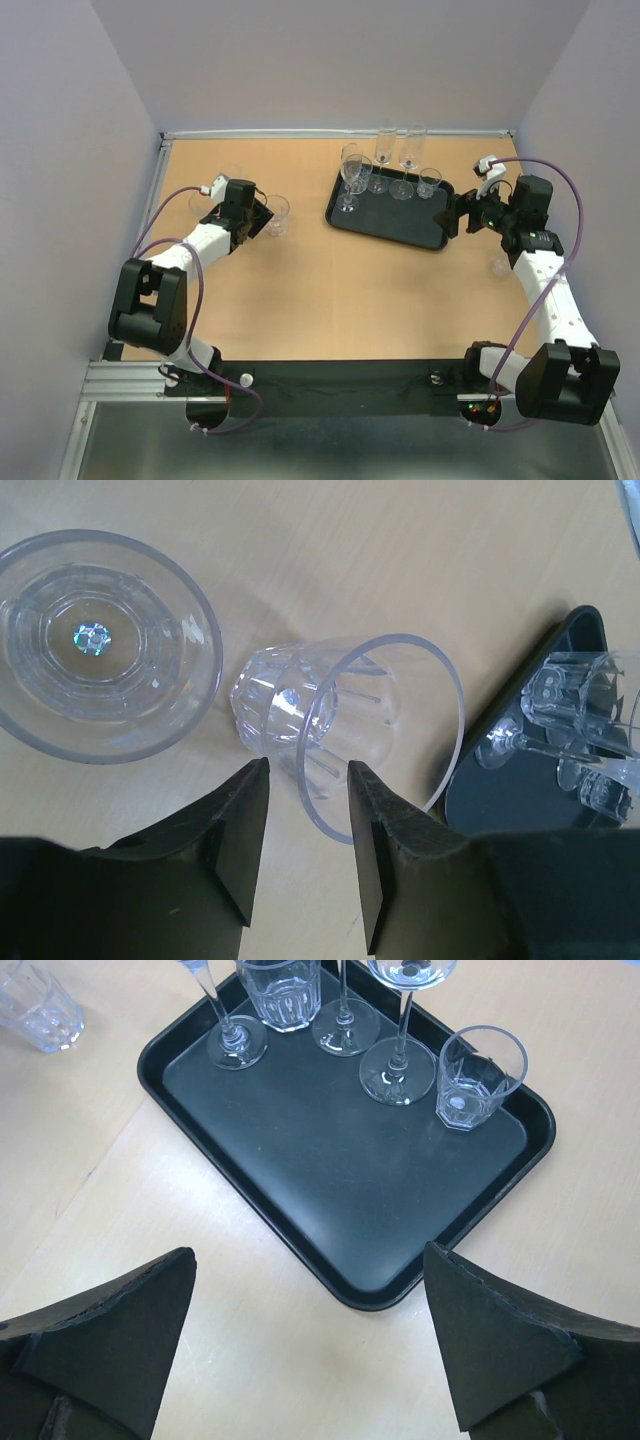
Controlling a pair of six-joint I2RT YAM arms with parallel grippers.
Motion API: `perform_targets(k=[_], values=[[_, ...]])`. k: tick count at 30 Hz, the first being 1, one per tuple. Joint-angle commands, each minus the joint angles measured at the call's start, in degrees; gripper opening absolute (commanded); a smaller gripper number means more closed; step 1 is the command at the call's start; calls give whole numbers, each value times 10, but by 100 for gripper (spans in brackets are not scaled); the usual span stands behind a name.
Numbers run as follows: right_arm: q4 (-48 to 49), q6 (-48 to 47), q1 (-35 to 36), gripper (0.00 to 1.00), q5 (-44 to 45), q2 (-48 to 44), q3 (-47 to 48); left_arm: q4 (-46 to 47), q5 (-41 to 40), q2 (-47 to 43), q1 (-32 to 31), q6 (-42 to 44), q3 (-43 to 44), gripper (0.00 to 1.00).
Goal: Place the glasses into the tray
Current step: Grab a glass with a robot arm
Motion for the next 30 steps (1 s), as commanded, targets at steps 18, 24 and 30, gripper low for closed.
perform_targets(k=[18, 24, 30], values=[[29, 4, -4, 100, 6, -13, 2, 22, 24, 3, 2, 15, 14, 30], [28, 2, -4, 100, 6, -14, 2, 23, 29, 2, 3, 22, 14, 25], [28, 2, -4, 100, 6, -13, 2, 23, 34, -5, 3, 35, 15, 15]])
